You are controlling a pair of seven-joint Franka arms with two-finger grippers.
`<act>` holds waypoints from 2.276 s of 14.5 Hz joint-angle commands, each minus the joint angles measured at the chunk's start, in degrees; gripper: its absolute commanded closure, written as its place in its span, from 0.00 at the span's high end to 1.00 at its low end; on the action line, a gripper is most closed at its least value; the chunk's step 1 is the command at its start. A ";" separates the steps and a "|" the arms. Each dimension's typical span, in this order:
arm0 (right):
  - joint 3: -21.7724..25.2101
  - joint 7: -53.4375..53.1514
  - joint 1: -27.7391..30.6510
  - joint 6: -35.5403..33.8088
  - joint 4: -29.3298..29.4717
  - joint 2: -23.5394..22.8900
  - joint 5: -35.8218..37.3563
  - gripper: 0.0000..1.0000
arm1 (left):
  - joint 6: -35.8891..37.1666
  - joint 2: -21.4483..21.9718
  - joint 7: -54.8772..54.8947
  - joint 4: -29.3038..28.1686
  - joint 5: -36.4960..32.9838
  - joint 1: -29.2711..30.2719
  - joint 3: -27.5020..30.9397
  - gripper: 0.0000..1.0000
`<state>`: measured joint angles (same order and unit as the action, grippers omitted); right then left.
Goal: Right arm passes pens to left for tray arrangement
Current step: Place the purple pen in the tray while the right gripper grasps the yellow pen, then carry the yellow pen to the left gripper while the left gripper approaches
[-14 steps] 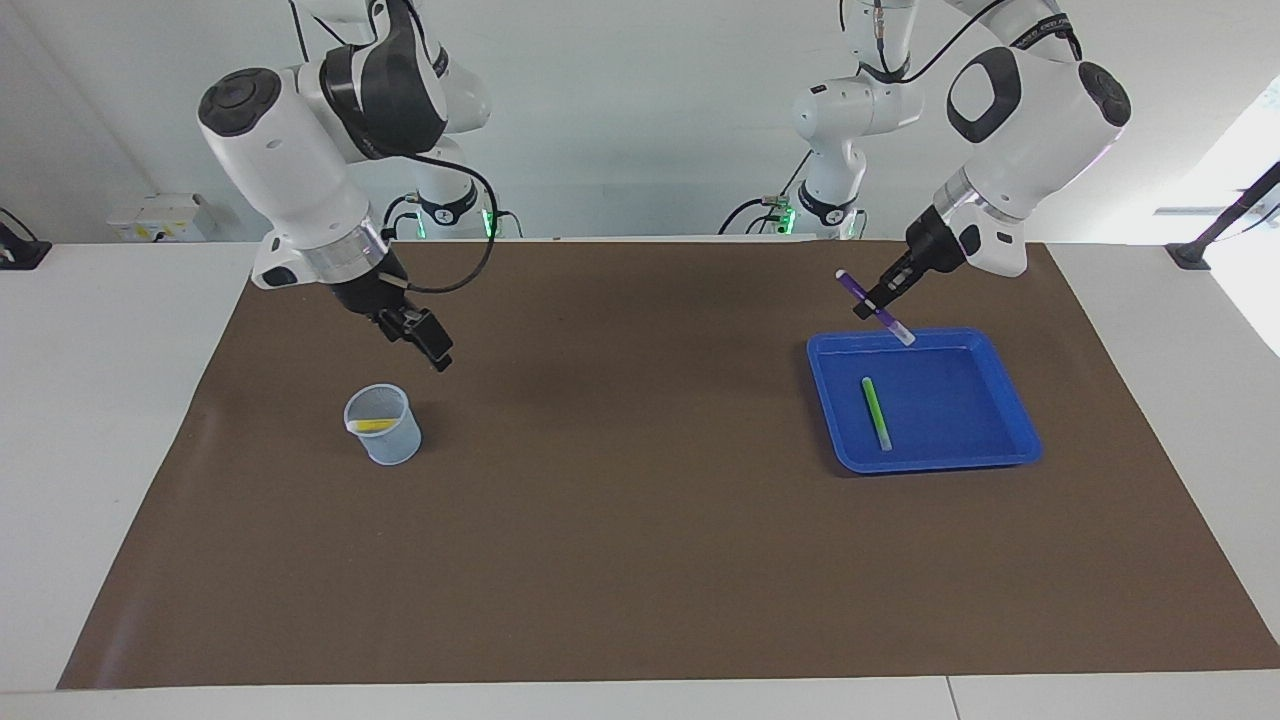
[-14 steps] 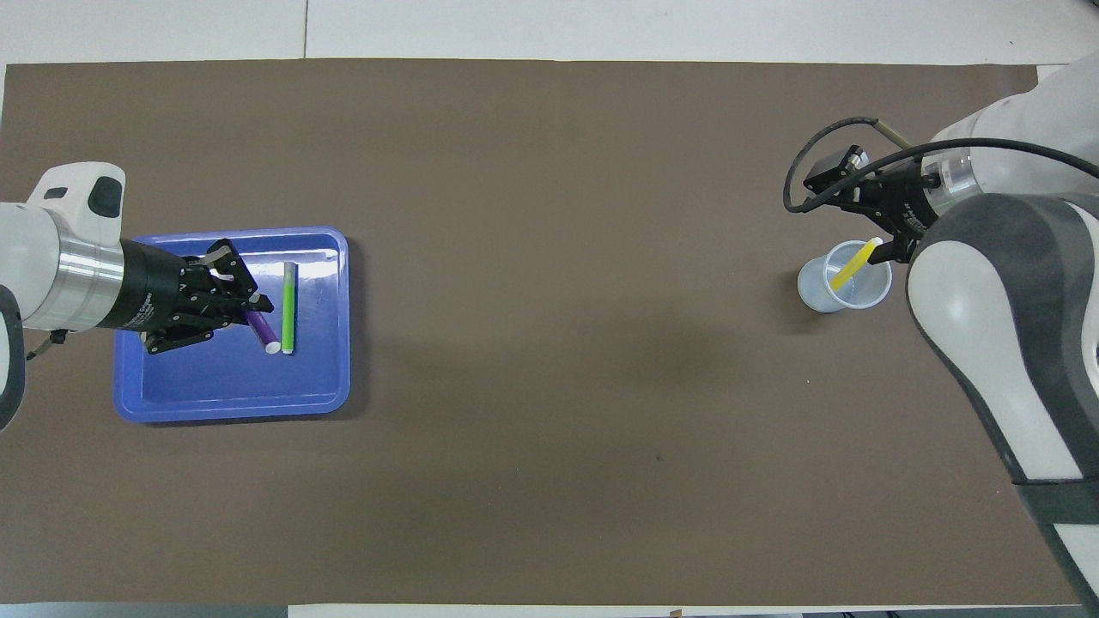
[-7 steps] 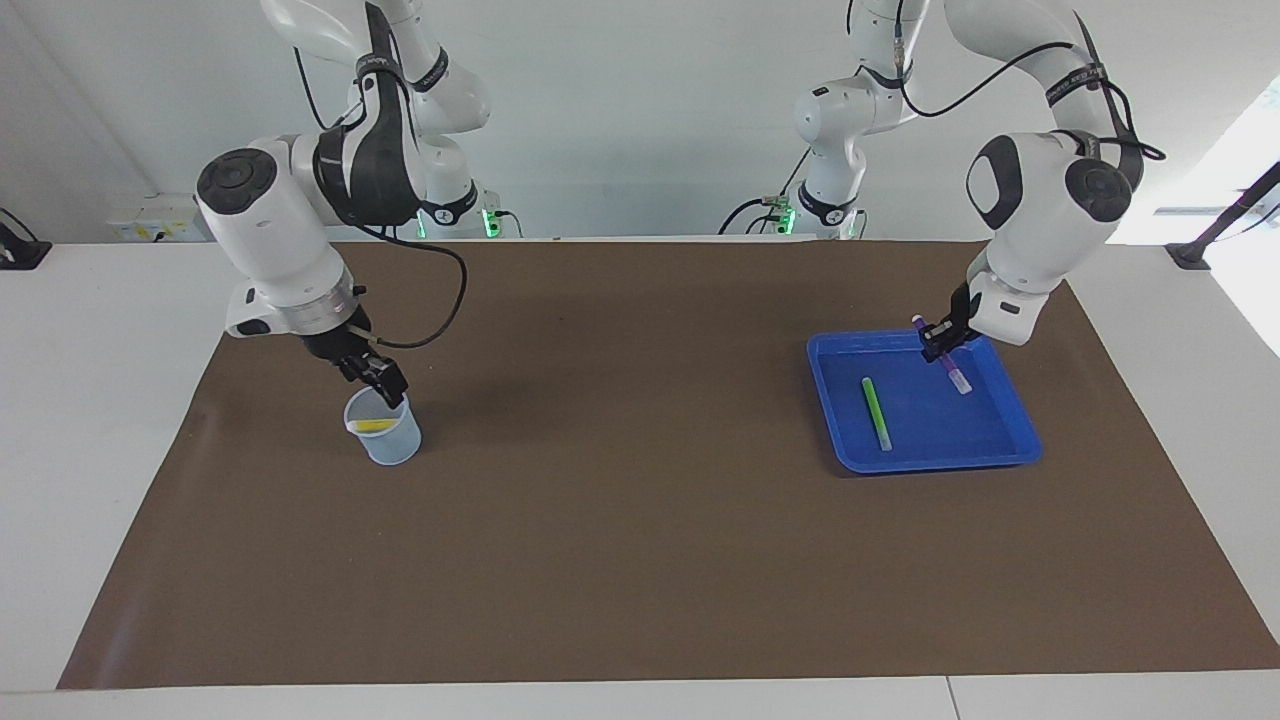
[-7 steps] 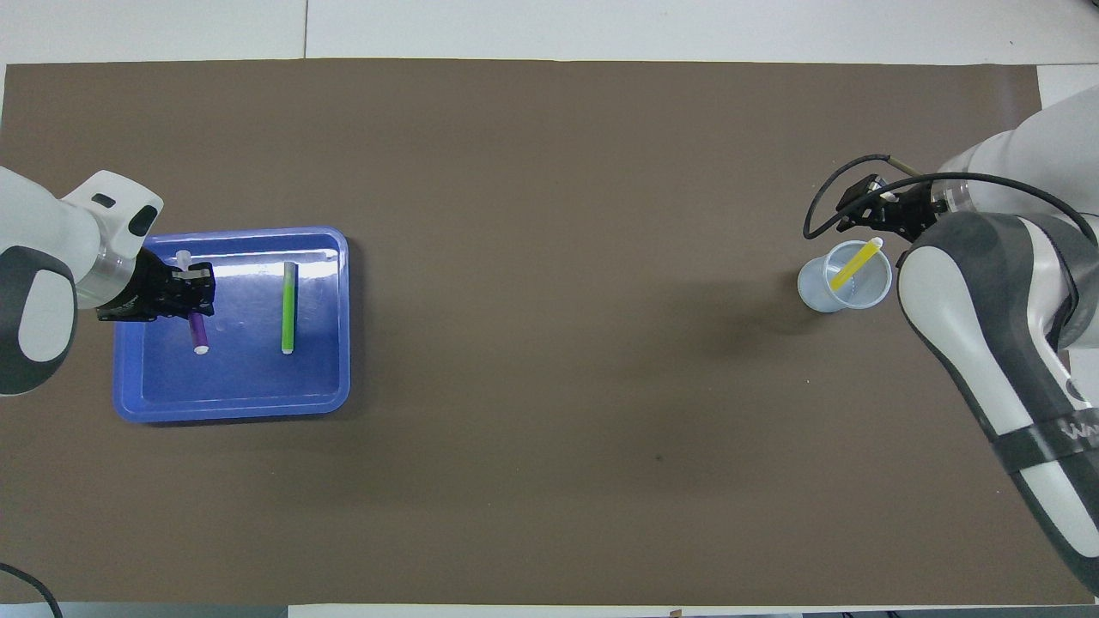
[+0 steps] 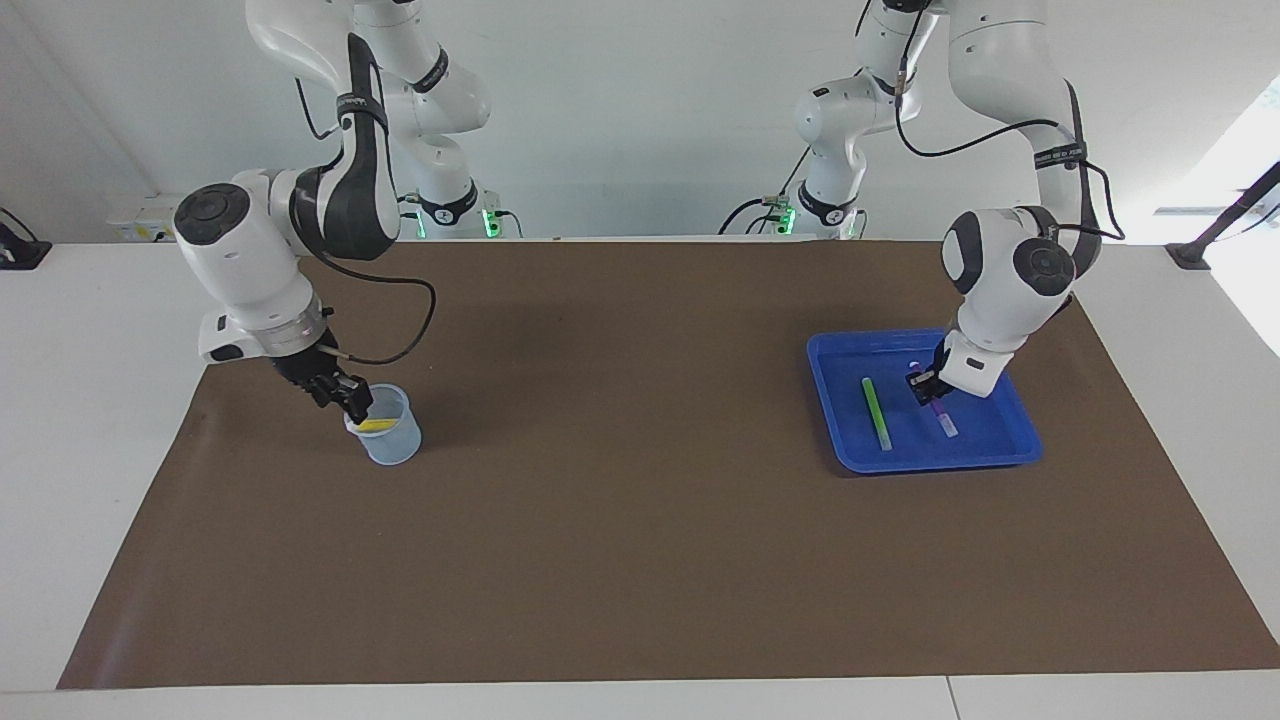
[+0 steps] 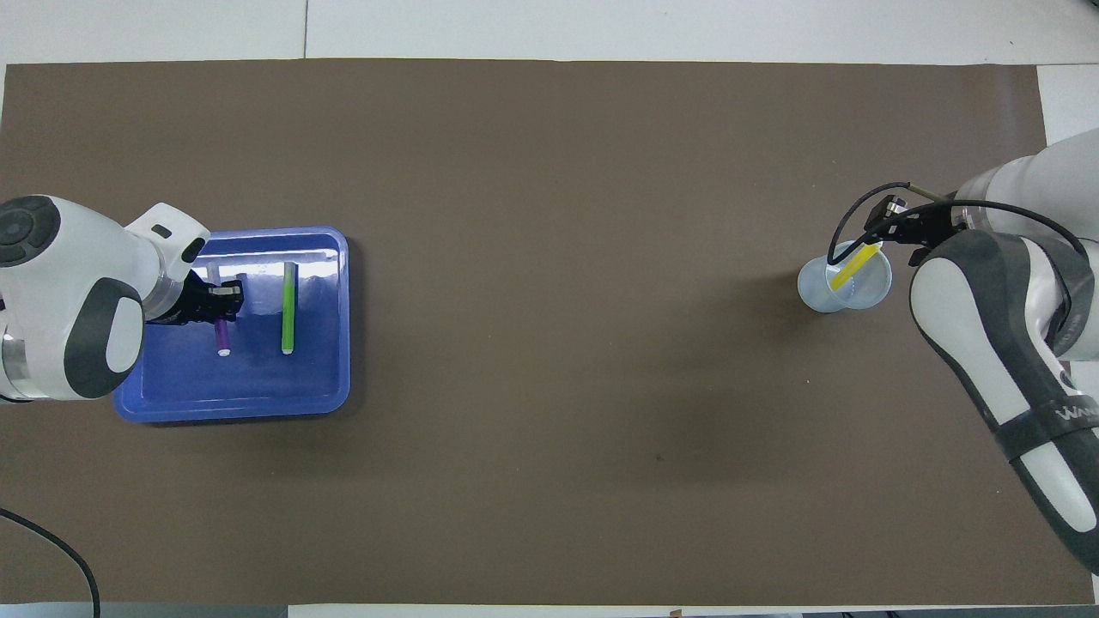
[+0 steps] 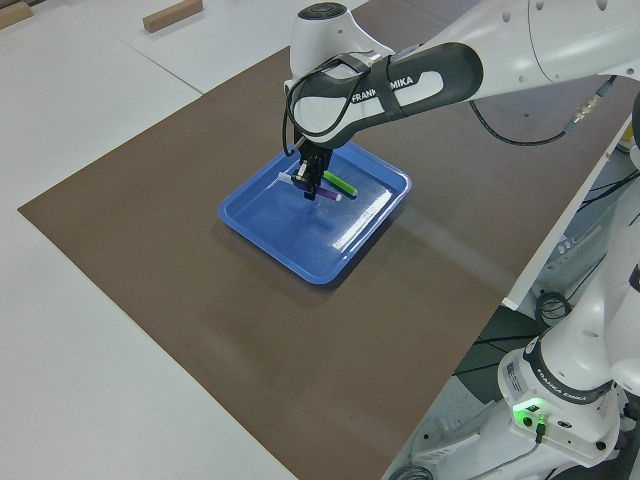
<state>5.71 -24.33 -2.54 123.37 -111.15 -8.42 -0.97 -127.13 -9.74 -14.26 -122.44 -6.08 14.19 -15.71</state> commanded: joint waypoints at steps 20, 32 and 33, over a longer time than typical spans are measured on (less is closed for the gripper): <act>-1.14 1.12 -0.18 -1.70 2.78 2.60 0.97 0.00 | -1.98 -0.37 4.51 -1.14 -1.30 1.80 -0.47 1.00; -10.71 -10.18 -0.27 -12.98 12.36 4.99 -4.54 0.00 | 28.75 0.24 -5.65 22.74 12.83 1.28 -0.90 1.00; -11.94 -14.22 -0.27 -12.63 12.80 4.38 -6.57 0.00 | 30.87 0.77 -11.00 24.77 16.07 0.67 -0.99 1.00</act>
<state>-4.37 -32.96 -3.39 110.67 -100.19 -2.25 -3.80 -101.38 -8.96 -18.03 -102.28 6.21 15.45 -16.33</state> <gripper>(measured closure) 0.833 0.000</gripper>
